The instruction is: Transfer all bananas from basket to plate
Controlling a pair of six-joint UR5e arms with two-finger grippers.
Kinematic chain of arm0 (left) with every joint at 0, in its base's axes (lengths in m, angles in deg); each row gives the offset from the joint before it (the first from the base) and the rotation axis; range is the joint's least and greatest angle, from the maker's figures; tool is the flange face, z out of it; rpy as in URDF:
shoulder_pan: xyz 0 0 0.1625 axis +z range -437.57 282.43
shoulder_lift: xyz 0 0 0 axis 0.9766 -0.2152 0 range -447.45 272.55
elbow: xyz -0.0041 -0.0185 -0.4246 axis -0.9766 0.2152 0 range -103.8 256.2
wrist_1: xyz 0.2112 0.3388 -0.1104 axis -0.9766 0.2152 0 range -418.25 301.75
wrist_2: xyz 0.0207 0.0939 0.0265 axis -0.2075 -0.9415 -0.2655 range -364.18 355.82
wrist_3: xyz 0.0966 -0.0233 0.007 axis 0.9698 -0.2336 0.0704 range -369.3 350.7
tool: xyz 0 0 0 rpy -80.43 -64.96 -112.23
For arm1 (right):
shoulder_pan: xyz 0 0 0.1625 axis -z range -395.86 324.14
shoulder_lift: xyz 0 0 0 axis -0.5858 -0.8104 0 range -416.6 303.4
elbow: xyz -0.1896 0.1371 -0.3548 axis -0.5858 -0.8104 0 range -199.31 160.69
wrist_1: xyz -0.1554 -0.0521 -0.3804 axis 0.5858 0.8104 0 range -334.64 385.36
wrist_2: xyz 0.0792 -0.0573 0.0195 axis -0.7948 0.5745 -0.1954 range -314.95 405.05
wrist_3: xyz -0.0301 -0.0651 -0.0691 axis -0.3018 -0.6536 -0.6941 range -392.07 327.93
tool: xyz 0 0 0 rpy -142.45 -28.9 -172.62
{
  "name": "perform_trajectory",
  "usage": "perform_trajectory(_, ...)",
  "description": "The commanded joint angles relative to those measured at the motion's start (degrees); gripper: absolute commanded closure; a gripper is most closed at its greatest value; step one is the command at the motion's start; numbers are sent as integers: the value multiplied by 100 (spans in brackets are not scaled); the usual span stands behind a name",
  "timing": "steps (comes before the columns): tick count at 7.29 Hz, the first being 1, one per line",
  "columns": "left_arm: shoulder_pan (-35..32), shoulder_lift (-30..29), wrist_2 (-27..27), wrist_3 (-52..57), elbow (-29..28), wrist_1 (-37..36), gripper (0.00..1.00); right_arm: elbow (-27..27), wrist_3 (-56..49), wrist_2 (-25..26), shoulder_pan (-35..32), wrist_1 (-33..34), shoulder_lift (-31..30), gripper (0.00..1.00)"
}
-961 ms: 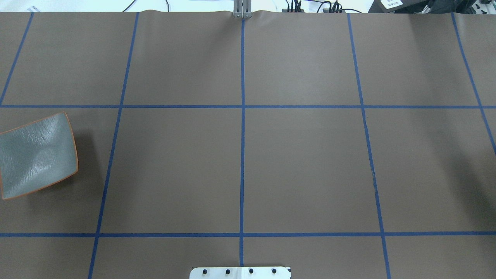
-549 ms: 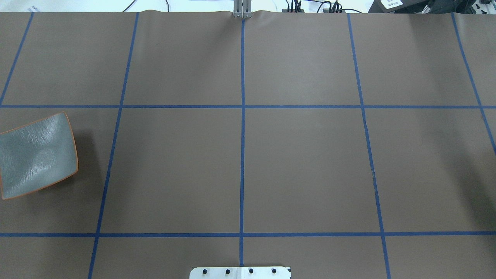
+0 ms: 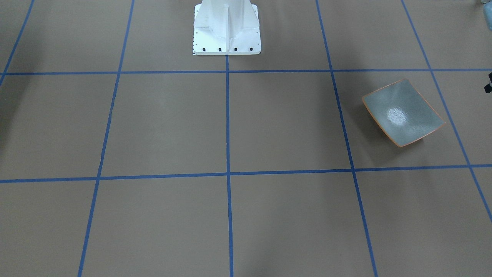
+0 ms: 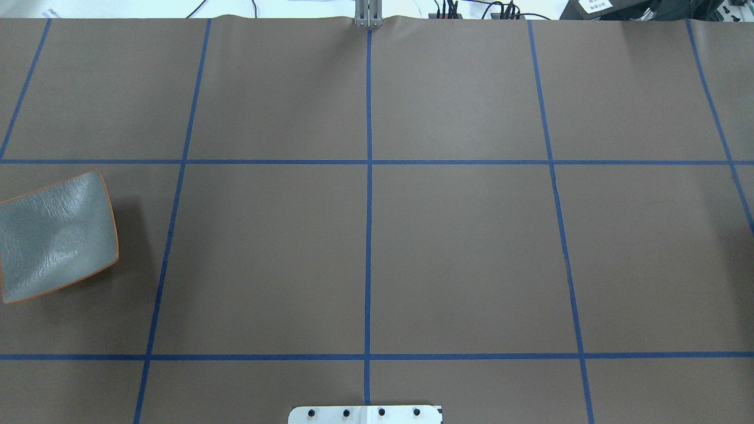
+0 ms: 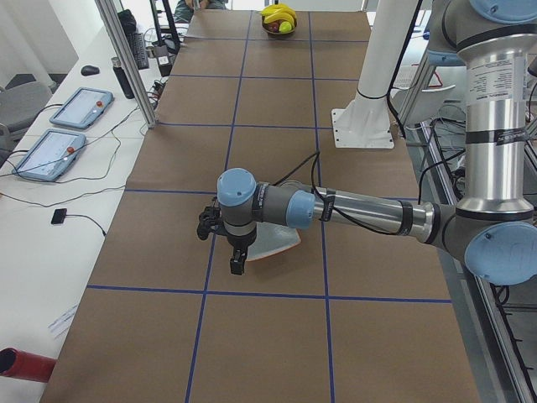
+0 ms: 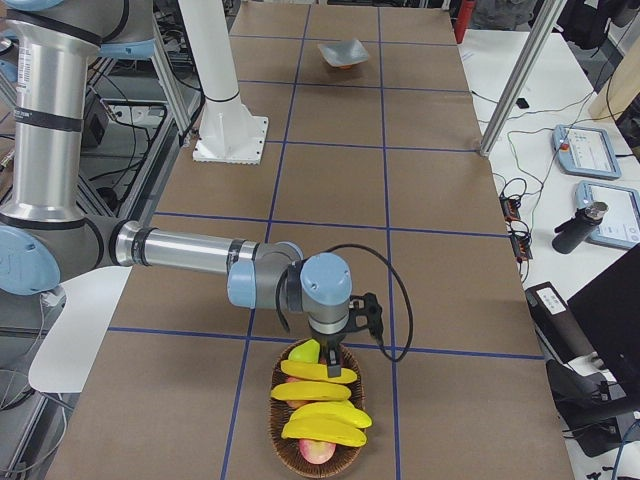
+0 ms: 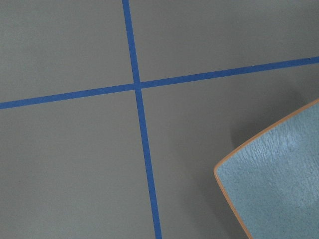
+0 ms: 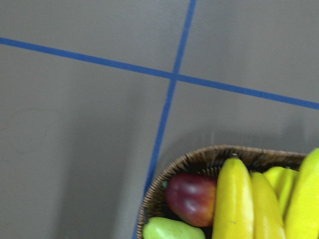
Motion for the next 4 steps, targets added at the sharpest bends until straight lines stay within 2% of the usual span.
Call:
perform_trajectory(1,0,0,0,4,-16,8,0,-1230,-380,-41,-457,6,480,0)
perform_trajectory(2,0,0,0,-5,-7,8,0,-1557,-266,-138,-579,14,665,0)
perform_trajectory(4,0,-8,9,-5,-24,8,0,-1788,-256,-453,-606,15,684,0)
